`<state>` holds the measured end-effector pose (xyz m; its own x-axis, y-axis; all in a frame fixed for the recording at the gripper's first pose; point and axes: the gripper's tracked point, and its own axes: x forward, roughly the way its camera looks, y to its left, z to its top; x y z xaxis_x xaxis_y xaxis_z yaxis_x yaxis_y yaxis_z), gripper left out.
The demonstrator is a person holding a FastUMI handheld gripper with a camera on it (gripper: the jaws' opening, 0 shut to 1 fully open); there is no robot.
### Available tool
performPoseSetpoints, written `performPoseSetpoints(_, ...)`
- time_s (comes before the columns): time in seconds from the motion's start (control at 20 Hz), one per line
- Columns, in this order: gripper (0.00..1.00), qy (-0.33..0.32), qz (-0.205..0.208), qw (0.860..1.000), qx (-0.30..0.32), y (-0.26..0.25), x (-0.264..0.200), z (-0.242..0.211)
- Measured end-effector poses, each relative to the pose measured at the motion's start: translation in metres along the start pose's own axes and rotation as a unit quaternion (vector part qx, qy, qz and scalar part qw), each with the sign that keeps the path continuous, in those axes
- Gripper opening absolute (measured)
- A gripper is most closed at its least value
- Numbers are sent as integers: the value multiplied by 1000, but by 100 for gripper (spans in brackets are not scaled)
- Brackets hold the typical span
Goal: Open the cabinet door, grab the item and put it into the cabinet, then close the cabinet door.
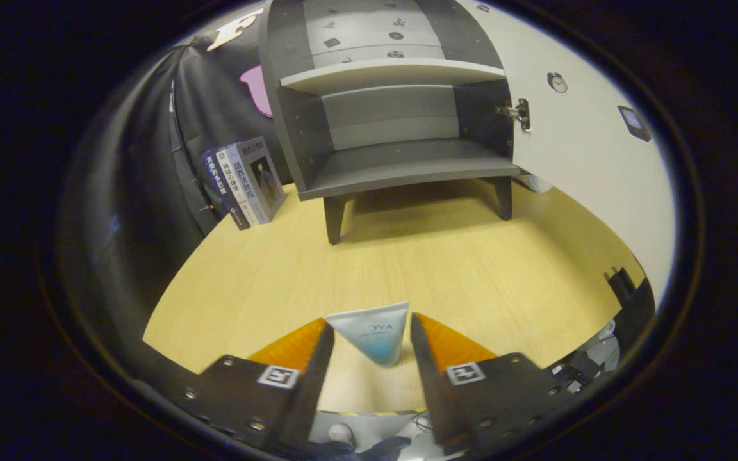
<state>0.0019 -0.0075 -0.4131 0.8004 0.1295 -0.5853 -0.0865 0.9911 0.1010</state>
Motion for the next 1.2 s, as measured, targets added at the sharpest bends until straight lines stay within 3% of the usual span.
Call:
performPoseSetpoints(0.05, 57, 7, 5, 1000, -2, 2, -3, -1)
performPoseSetpoints(0.3, 57, 3, 11, 1000, -6, 4, -11, 11)
performPoseSetpoints(0.45, 57, -15, 19, 1000, 0, 7, -26, 44)
performPoseSetpoints(0.85, 57, -144, 45, 988, -31, 19, -77, 228)
performPoseSetpoints(1.2, 57, -241, 74, 967, -34, 30, -71, 372)
